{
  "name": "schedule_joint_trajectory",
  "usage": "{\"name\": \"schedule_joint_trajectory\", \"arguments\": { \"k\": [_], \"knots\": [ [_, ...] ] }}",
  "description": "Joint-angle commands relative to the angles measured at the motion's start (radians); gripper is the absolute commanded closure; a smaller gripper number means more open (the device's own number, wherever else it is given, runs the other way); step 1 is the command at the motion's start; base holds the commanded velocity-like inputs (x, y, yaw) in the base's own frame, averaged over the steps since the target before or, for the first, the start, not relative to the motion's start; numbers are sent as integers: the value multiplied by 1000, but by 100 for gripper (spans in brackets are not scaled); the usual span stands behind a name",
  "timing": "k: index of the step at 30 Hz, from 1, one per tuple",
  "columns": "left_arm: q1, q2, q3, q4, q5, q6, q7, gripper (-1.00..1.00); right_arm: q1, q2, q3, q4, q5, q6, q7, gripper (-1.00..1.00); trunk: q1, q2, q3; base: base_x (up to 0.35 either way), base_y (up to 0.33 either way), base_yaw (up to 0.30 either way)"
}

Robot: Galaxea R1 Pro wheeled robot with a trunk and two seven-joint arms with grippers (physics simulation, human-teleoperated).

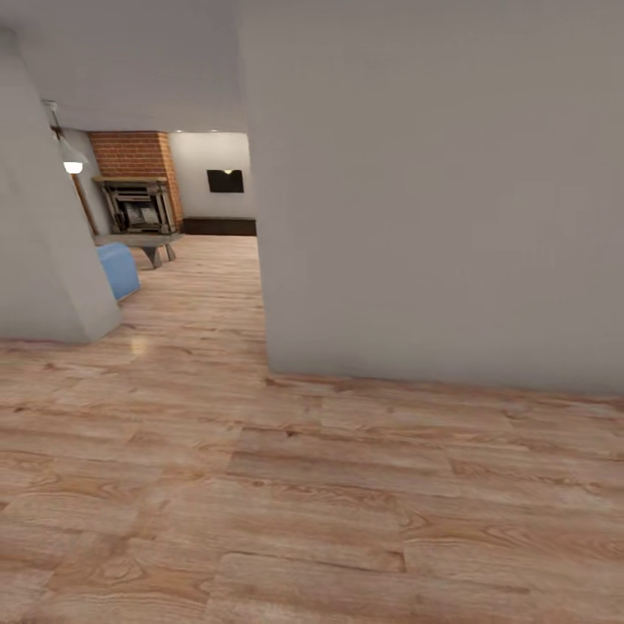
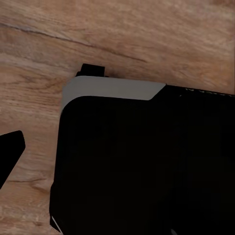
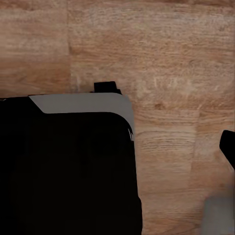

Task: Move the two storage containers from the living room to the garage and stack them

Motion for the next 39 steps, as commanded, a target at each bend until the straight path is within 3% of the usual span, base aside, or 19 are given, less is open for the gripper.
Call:
{"name": "schedule_joint_trajectory", "arguments": {
  "k": [1, 39],
  "knots": [
    [-1, 0, 0, 1, 8, -1, -1, -100, -1, 1, 8, 3, -8, -5, 0, -100, 1, -1, -1, 323, 0, 278],
    [-1, 0, -1, 1, 8, -1, -1, -100, -1, 0, 6, 3, -9, -7, 0, -100, 1, -1, -1, 323, 0, 271]
  ]
}}
